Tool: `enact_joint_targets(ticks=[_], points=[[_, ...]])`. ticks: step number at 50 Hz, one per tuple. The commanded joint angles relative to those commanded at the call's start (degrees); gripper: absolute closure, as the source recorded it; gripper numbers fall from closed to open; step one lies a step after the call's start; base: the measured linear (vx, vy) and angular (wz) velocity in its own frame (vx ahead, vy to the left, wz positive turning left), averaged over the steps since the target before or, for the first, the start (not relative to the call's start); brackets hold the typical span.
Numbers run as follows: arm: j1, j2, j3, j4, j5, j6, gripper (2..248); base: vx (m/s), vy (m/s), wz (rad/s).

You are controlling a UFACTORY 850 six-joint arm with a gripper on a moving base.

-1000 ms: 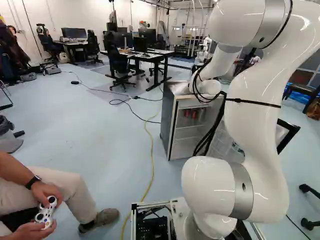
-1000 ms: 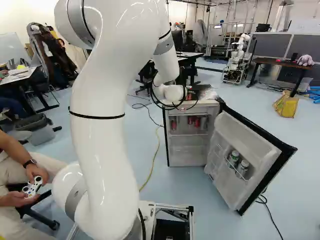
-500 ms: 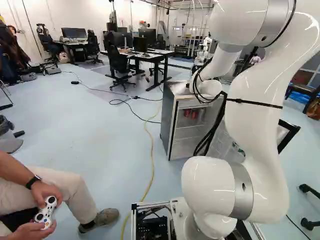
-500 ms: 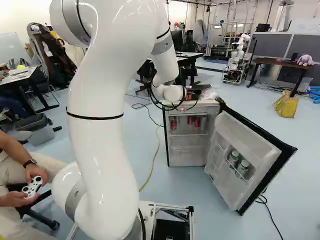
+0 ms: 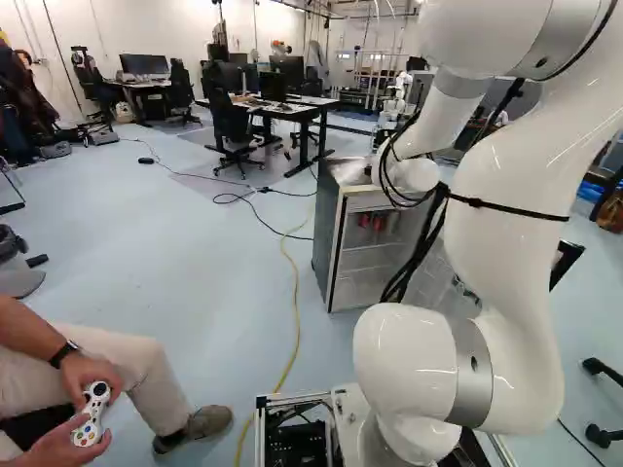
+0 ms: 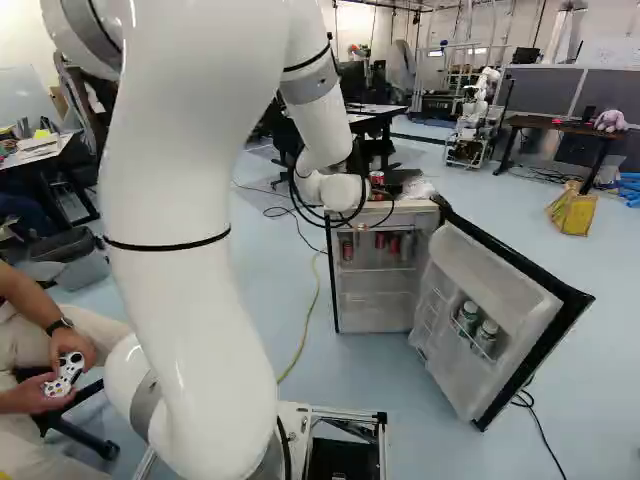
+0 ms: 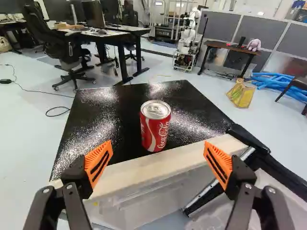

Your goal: Grab a drink from the fridge

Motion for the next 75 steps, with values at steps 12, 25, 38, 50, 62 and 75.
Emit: enact_joint_targets(ticks=[12,25,38,50,62,75], points=[[-1.6,3.6,2.7,0.3,-2.5,0.0,3,0.000,0.000,0.000],[-4.0,6.4,4.1,1.2,-8.6,0.0,3,0.000,0.000,0.000],[-6.3,7.7,3.7,2.1,-15.1,0.0,3,0.000,0.000,0.000],[-8.2,8.0,2.3,2.3,-21.1,0.0,3,0.000,0.000,0.000],[-10.1,8.1,0.7,2.4,-27.0,0.0,3,0.000,0.000,0.000],[-12.1,8.2,-1.2,2.4,-33.5,0.0,3,0.000,0.000,0.000]])
